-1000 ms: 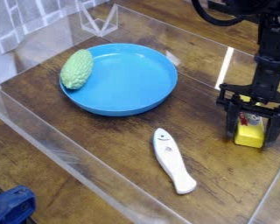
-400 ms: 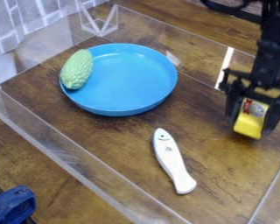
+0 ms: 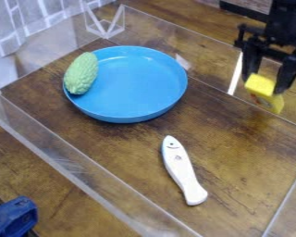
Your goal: Put the yellow brick in the blue tray
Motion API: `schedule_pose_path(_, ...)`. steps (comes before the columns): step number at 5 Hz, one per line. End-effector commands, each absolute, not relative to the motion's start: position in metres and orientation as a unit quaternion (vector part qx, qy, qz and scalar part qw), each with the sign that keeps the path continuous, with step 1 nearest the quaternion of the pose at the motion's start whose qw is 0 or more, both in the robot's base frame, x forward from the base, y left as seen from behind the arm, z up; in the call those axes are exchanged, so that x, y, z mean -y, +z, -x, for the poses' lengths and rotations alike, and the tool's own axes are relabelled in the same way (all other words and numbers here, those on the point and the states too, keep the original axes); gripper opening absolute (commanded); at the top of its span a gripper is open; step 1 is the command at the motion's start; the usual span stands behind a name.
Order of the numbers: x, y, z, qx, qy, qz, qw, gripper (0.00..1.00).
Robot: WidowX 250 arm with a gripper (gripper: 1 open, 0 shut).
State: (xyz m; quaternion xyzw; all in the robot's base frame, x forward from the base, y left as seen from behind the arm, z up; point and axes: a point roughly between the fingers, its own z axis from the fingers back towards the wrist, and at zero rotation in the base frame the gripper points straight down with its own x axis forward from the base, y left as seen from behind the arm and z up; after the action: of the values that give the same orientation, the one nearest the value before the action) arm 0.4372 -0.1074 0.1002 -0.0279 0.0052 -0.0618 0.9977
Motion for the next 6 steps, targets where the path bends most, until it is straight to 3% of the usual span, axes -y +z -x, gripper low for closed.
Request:
schedule_pose_path(1, 0.087, 0.171, -0.437, 0.044, -0.053, 0.015, 0.997, 0.0)
schedule_pose_path(2, 0.068, 0.188, -0.424, 0.039, -0.042, -0.004, 0.998, 0.0)
schedule_pose_path(3, 0.066, 0.179, -0.419, 0.032, -0.036, -0.012, 0.999, 0.0)
schedule_pose_path(4, 0.066, 0.185, -0.417, 0.032, -0.027, -0.016, 0.999, 0.0)
schedule_pose_path(6, 0.03, 0.185, -0.418, 0.03, -0.011, -0.024, 0.999, 0.0)
